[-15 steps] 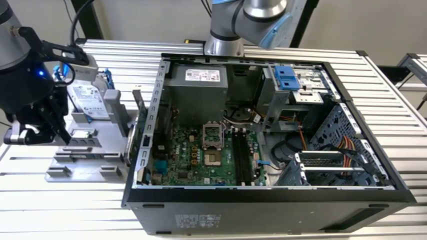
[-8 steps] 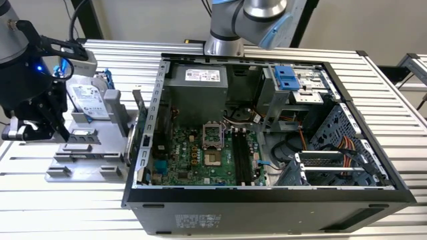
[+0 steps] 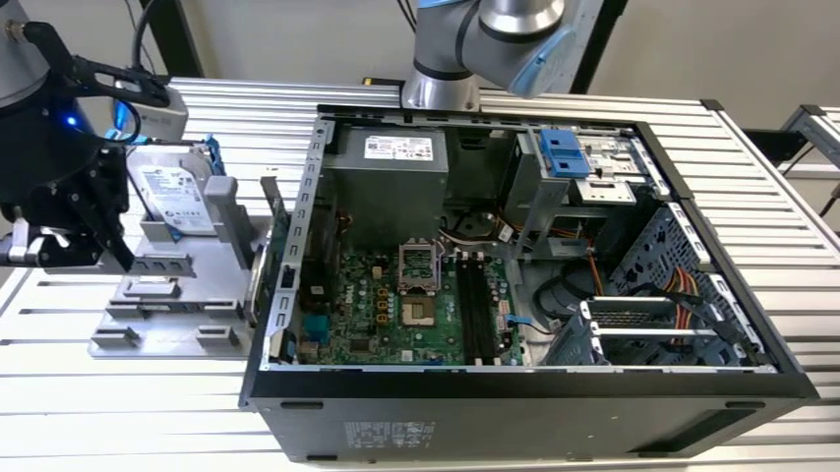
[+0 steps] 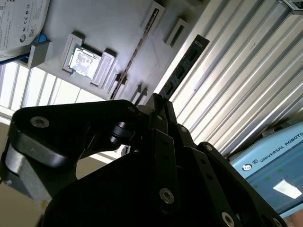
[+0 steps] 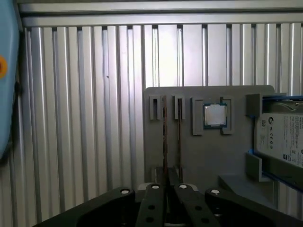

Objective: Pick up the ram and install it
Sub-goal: 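Pick up the ram and move it above insertion slot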

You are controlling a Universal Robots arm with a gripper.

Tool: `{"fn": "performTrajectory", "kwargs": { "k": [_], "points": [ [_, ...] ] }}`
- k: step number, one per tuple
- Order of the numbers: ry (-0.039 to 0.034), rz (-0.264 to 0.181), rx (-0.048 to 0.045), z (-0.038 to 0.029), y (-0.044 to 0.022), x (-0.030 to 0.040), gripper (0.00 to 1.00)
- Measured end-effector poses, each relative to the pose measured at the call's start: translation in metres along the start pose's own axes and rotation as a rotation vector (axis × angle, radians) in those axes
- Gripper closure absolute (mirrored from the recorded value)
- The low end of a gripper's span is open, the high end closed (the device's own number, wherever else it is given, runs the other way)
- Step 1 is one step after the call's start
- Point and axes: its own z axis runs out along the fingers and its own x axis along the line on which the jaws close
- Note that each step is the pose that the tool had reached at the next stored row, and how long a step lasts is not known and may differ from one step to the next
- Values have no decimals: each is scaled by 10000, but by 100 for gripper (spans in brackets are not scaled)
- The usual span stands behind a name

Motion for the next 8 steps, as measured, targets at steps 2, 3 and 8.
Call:
{"fn": "performTrajectory", "kwargs": {
  "k": [2,3,8],
  "points": [
    [0,0,0,-25,1,-2,100],
    [0,0,0,-38,0,-3,100],
    [0,-1,0,-104,2,-5,100]
  ]
}}
